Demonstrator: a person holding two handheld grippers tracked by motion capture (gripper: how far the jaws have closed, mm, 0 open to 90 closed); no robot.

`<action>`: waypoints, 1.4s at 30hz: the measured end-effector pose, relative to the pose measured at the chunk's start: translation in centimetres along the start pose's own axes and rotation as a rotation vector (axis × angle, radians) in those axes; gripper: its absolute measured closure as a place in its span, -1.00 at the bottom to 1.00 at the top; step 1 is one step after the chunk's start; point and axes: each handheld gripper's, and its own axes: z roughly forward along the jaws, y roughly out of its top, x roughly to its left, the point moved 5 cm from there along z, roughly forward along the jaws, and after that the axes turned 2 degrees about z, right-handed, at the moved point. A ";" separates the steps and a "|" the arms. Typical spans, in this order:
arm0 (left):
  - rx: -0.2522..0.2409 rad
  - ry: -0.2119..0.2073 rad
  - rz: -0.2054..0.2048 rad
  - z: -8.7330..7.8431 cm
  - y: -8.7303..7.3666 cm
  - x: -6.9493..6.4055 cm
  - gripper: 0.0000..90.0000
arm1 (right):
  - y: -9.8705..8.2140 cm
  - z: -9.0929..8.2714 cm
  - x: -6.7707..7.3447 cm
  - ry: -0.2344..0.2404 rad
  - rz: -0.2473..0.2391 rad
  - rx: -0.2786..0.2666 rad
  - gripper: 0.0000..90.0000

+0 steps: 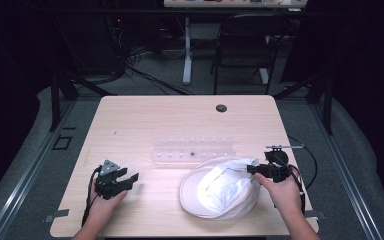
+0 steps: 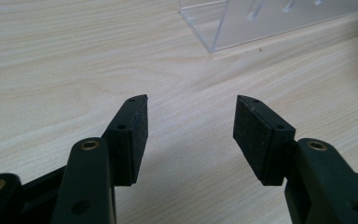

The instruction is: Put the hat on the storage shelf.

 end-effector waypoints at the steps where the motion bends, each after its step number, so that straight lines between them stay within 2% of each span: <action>1: 0.004 0.003 0.001 0.0 0.0 0.0 0.01 | -0.1 0.0 0.1 -0.001 0.000 0.008 0.00; 10: 0.007 -0.003 0.002 0.1 0.0 -0.1 0.01 | -0.9 -0.4 -0.3 0.002 -0.001 0.078 -0.08; 14: 0.007 -0.002 0.002 0.1 0.0 -0.1 0.01 | -1.2 -0.2 -0.5 0.016 0.027 0.111 -0.07; 17: 0.011 -0.002 0.004 0.1 -0.1 -0.1 0.01 | -1.2 -0.3 -0.5 0.028 0.042 0.134 0.12; 20: 0.013 -0.001 0.005 0.1 -0.1 -0.1 0.01 | -1.1 -0.3 -0.3 0.010 0.004 0.153 0.41; 22: 0.013 0.001 0.008 0.1 -0.1 0.0 0.01 | -0.9 -0.4 -0.2 0.003 -0.012 0.168 0.52; 27: 0.013 0.003 0.000 0.1 -0.1 0.0 0.01 | 0.0 -0.7 0.0 0.012 -0.045 0.224 0.61; 36: 0.018 0.004 -0.001 0.2 -0.1 0.0 0.01 | 2.7 -1.6 0.4 -0.087 -0.176 0.293 0.63; 41: 0.015 0.005 -0.001 0.2 -0.1 0.0 0.01 | 3.3 -1.3 0.9 -0.139 -0.174 0.364 0.58; 42: 0.017 0.005 -0.001 0.2 -0.1 0.0 0.01 | 3.4 -1.2 1.0 -0.150 -0.153 0.380 0.55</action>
